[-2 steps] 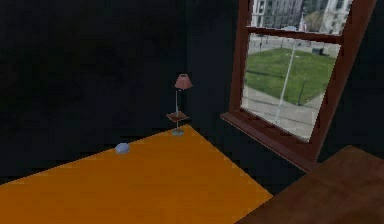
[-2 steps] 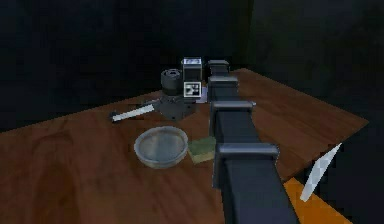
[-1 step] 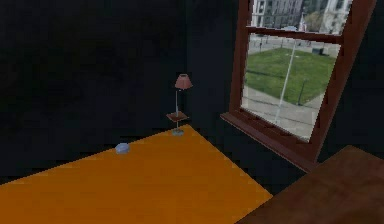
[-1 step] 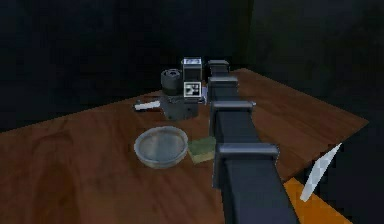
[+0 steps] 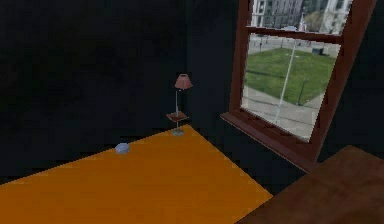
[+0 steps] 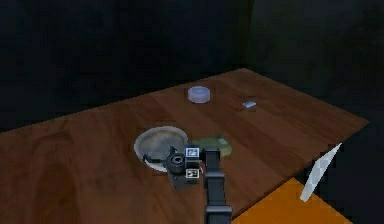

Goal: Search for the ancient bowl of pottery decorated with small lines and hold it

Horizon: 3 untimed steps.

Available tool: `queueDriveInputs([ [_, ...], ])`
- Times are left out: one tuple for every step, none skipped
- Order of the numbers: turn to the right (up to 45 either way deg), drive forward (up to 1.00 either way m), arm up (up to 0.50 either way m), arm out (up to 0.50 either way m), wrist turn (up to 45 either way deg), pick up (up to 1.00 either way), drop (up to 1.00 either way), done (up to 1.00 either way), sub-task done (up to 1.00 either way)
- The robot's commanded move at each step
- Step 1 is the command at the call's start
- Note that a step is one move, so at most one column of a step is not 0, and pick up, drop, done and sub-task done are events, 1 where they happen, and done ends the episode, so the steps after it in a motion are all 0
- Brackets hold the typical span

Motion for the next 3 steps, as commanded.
queueDriveInputs([
  [0.0,0.00,0.00,0.00,0.0,1.00,0.00,0.00,0.00],
  [0.0,0.00,0.10,0.00,0.0,0.00,0.00,0.00,0.00],
  [0.0,0.00,0.00,0.00,0.0,0.00,0.00,1.00,0.00],
])
